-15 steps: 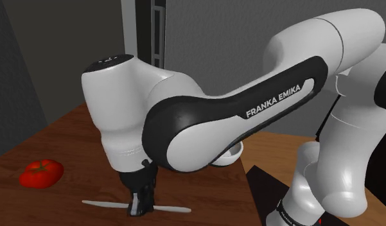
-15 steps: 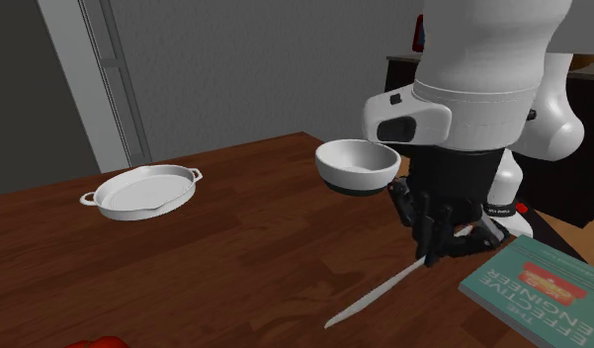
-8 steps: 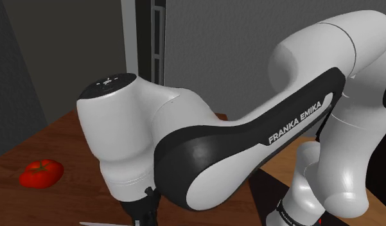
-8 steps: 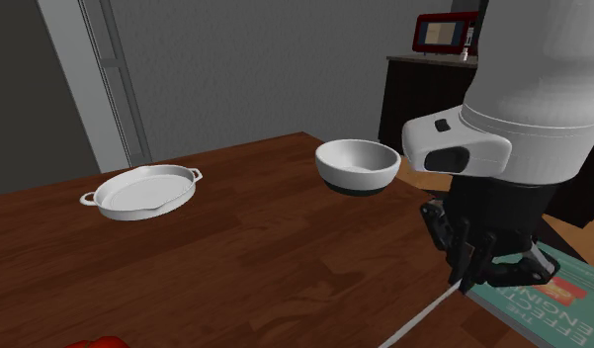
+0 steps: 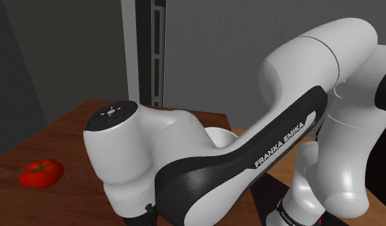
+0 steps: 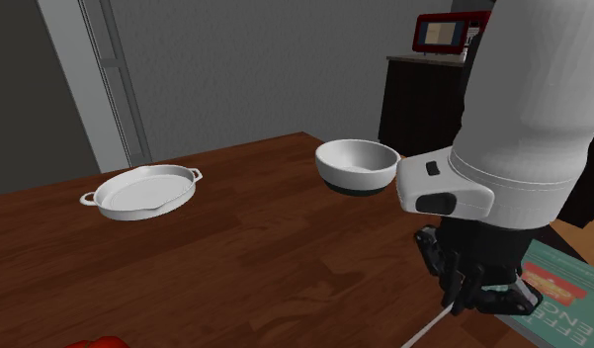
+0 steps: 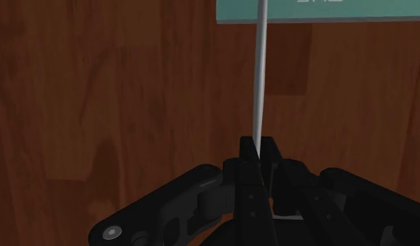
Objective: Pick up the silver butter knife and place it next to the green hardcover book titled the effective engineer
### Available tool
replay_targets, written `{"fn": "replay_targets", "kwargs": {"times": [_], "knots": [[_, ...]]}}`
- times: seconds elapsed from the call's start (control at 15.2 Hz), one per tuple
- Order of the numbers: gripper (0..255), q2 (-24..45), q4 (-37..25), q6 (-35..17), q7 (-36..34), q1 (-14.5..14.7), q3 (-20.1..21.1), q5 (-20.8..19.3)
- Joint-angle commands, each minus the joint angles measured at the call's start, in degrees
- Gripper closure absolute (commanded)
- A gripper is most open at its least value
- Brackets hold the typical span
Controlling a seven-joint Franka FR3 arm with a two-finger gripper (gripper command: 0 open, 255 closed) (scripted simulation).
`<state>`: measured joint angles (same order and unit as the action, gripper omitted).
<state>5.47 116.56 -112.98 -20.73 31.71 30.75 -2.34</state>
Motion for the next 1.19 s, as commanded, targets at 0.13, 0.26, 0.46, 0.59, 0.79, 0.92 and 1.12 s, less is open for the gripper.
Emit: {"fn": "replay_targets", "kwargs": {"times": [0.13,0.26,0.46,0.59,0.79,0.92,1.12], "knots": [[255,1.42,1.71,-2.94,-0.56,0.14,-0.09,-0.84],[255,2.25,2.42,-4.36,-0.91,0.24,-0.16,-1.35],[255,2.25,2.42,-4.36,-0.90,0.24,-0.16,-1.35],[255,2.25,2.42,-4.36,-0.91,0.24,-0.16,-1.35],[0,2.25,2.42,-4.36,-0.91,0.24,-0.16,-1.35],[0,2.25,2.42,-4.36,-0.91,0.24,-0.16,-1.35],[0,2.25,2.42,-4.36,-0.91,0.24,-0.16,-1.35]]}}
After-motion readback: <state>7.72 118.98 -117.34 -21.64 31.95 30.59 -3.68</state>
